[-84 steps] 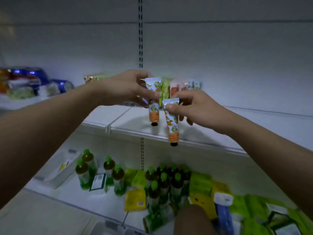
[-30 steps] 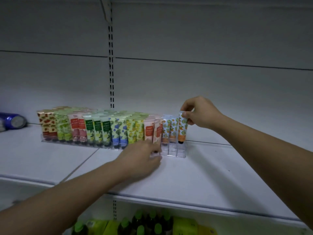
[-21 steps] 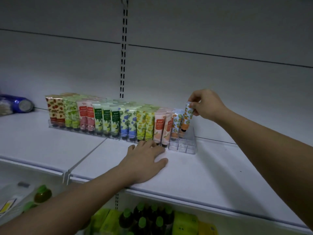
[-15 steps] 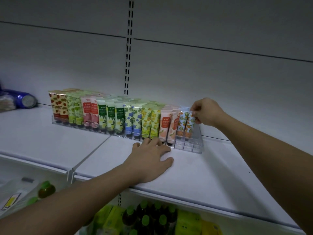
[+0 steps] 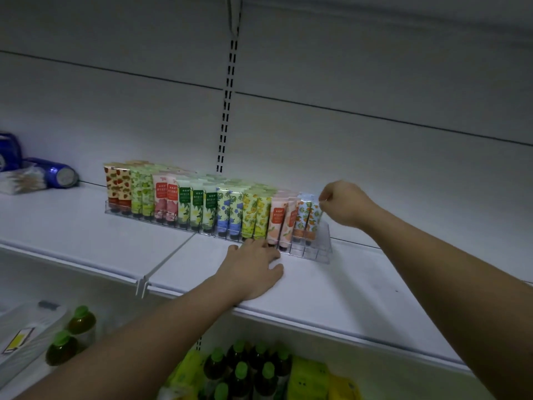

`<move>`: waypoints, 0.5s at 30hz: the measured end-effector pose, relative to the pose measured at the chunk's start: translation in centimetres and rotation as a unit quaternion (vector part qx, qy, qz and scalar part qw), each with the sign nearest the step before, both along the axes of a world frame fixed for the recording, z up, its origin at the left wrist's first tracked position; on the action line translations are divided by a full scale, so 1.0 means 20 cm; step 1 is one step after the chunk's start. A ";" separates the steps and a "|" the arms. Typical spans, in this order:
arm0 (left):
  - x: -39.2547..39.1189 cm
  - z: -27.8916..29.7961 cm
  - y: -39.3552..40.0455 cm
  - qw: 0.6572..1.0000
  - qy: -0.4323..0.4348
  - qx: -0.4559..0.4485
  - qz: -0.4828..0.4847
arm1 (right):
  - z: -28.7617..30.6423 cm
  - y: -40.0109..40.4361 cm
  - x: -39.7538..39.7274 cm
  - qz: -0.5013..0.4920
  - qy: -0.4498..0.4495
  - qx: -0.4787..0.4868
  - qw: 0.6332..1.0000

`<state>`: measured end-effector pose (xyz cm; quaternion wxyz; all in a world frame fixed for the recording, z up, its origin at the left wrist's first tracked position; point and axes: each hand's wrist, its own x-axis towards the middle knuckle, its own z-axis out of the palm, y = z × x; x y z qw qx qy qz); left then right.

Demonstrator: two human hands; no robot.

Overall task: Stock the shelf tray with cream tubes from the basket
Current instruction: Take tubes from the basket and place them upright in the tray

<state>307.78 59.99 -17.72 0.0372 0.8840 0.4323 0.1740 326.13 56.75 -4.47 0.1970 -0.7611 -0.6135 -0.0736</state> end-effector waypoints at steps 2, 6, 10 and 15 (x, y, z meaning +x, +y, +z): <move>-0.01 0.03 -0.04 0.999 0.009 0.023 0.035 | -0.01 -0.07 -0.08 0.019 -0.004 -0.022 1.000; -0.06 0.06 -0.12 0.994 0.044 0.050 0.092 | -0.05 -0.19 -0.23 0.069 0.002 -0.050 0.996; -0.17 0.10 -0.17 0.991 0.011 -0.007 0.132 | -0.10 -0.27 -0.39 0.125 -0.001 -0.076 0.989; -0.48 0.16 -0.26 0.981 -0.036 -0.007 0.191 | -0.18 -0.39 -0.60 0.199 0.028 -0.092 0.975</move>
